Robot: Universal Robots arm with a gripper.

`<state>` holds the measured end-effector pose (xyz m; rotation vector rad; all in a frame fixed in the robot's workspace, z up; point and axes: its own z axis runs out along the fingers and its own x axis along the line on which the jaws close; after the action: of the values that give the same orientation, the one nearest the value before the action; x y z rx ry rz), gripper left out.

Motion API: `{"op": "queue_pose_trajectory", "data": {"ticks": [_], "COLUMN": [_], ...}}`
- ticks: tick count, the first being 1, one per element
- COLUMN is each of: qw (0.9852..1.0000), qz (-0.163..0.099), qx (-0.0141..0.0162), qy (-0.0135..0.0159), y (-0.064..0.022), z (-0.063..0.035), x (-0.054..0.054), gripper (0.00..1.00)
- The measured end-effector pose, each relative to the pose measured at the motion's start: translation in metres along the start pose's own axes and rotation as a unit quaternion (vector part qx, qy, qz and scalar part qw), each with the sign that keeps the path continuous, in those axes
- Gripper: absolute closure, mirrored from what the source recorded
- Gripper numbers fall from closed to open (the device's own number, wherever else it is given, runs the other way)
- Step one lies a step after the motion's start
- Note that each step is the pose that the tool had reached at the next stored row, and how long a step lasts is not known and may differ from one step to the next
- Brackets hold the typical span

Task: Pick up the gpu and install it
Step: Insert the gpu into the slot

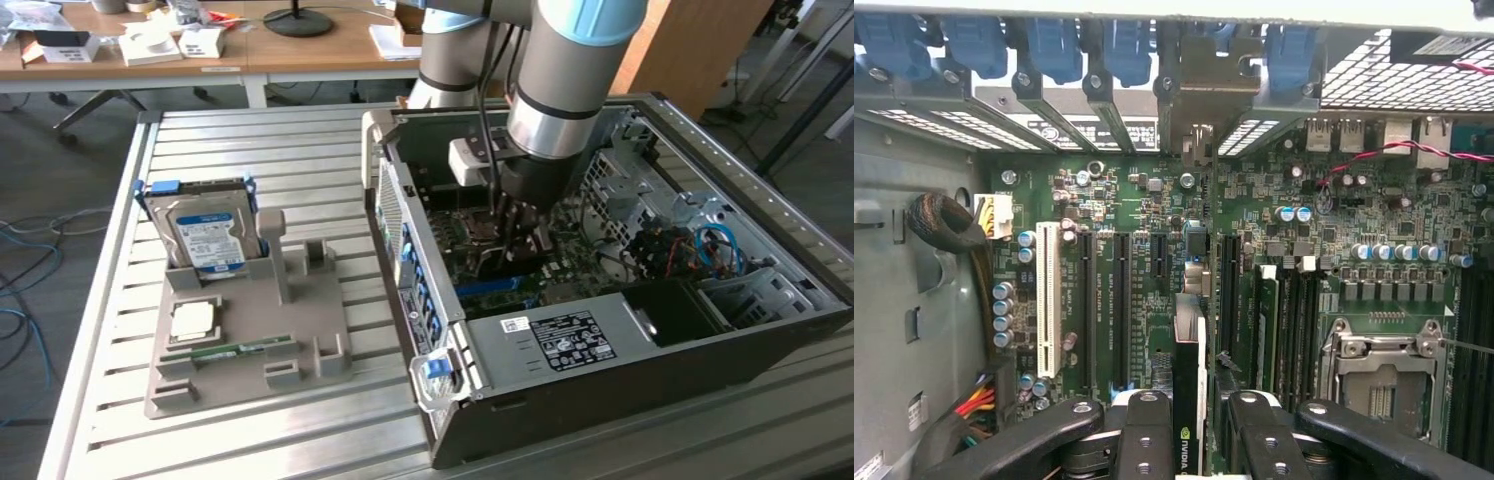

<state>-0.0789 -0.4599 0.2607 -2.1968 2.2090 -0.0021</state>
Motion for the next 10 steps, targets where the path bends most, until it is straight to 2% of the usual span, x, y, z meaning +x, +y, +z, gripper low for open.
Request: {"op": "queue_pose_trajectory", "data": {"ticks": [10], "qw": [1.0], "qz": [0.0], "qx": [0.0], "qy": [0.0001], "y": [0.0001], "z": [0.0051], "x": [0.0001], "gripper": [0.74]}}
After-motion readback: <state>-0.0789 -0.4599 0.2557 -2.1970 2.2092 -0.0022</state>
